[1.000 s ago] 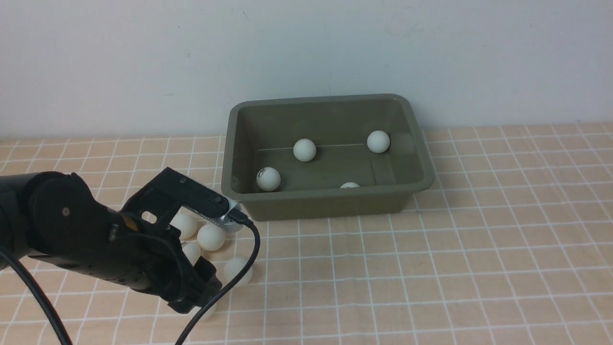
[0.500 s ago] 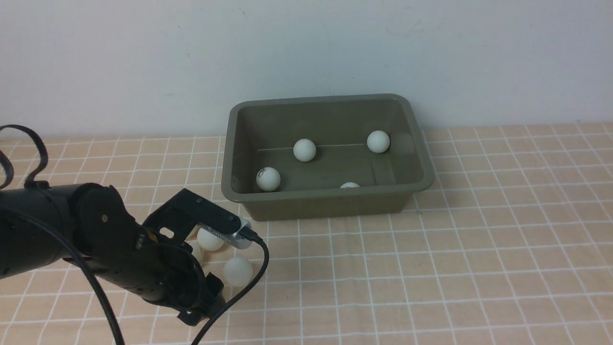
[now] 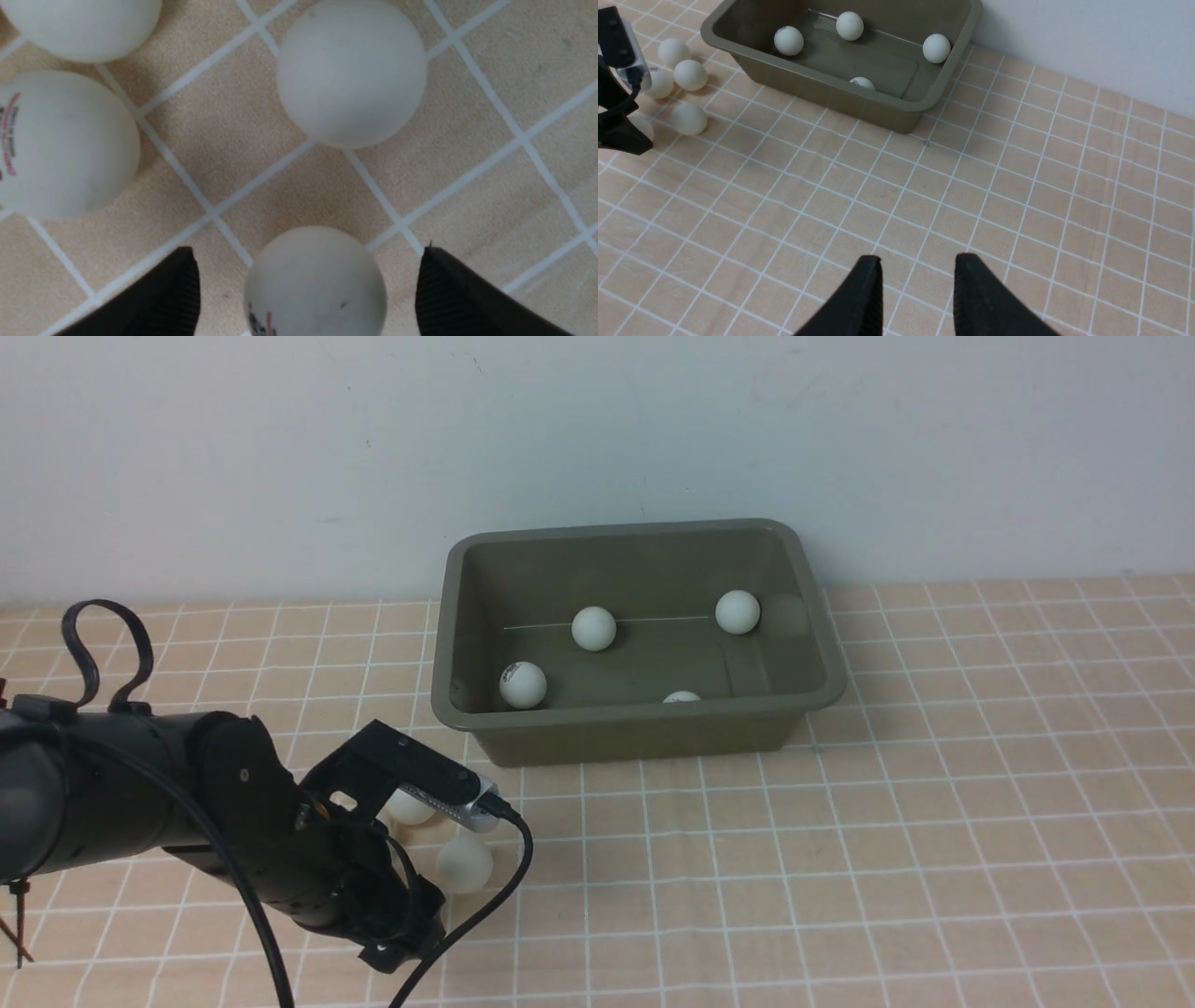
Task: Put the table tennis balls into the box on the light coffee tablecloth.
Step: 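Reach for and grasp a ping pong ball on the table beside the basket, then drop the ball into the bin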
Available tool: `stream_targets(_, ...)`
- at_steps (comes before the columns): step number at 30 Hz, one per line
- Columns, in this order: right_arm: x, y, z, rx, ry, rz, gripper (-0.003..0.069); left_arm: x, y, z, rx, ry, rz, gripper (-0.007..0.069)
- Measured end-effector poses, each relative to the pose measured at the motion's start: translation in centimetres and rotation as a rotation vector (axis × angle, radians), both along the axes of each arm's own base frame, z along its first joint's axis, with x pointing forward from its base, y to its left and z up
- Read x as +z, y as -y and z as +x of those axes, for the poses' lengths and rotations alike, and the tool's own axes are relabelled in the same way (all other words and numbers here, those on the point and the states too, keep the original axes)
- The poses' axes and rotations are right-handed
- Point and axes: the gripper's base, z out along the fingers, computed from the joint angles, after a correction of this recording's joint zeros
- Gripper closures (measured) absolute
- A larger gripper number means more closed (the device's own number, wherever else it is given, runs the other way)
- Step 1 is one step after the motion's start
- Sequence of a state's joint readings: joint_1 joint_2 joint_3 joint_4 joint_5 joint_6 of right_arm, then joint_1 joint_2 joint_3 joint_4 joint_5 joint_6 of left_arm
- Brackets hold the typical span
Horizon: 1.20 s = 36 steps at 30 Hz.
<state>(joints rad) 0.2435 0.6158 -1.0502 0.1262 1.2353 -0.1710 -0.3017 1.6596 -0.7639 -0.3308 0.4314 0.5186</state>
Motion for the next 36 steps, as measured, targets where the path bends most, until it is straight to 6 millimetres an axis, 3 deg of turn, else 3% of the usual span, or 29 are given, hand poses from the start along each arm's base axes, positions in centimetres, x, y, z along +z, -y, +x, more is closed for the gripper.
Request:
stream_targets(3,0.0,0.0,0.0,0.001,0.001,-0.002,0.0448,-0.6,0.0,0.1,-0.001,-0.018,0.006,0.012)
stream_targets(9,0.0,0.0,0.0,0.001,0.001,-0.002,0.0448,-0.8,0.1,0.2,0.001,-0.031,0.006,0.023)
stream_targets(10,0.0,0.0,0.0,0.001,0.001,-0.002,0.0448,-0.7,0.2,0.2,-0.004,-0.045,0.005,0.0295)
stream_targets(15,0.0,0.0,0.0,0.001,0.001,-0.002,0.0448,0.7,0.7,0.4,-0.05,-0.151,-0.005,0.0305)
stream_targets(20,0.0,0.0,0.0,0.001,0.001,-0.002,0.0448,4.4,1.5,0.8,-0.148,-0.342,-0.015,0.0305)
stream_targets(21,0.0,0.0,0.0,0.001,0.001,-0.002,0.0448,6.5,1.9,1.4,-0.184,-0.367,-0.018,0.0305)
stream_targets(29,0.0,0.0,0.0,0.001,0.001,-0.002,0.0448,16.3,3.5,6.4,-0.191,-0.006,-0.097,0.0305)
stream_targets(33,0.0,0.0,0.0,0.001,0.001,-0.002,0.0448,17.4,4.2,9.0,-0.183,0.145,-0.122,0.0305)
stream_targets(36,0.0,0.0,0.0,0.001,0.004,-0.001,0.0448,15.4,4.8,11.1,-0.2,0.152,-0.107,0.0305)
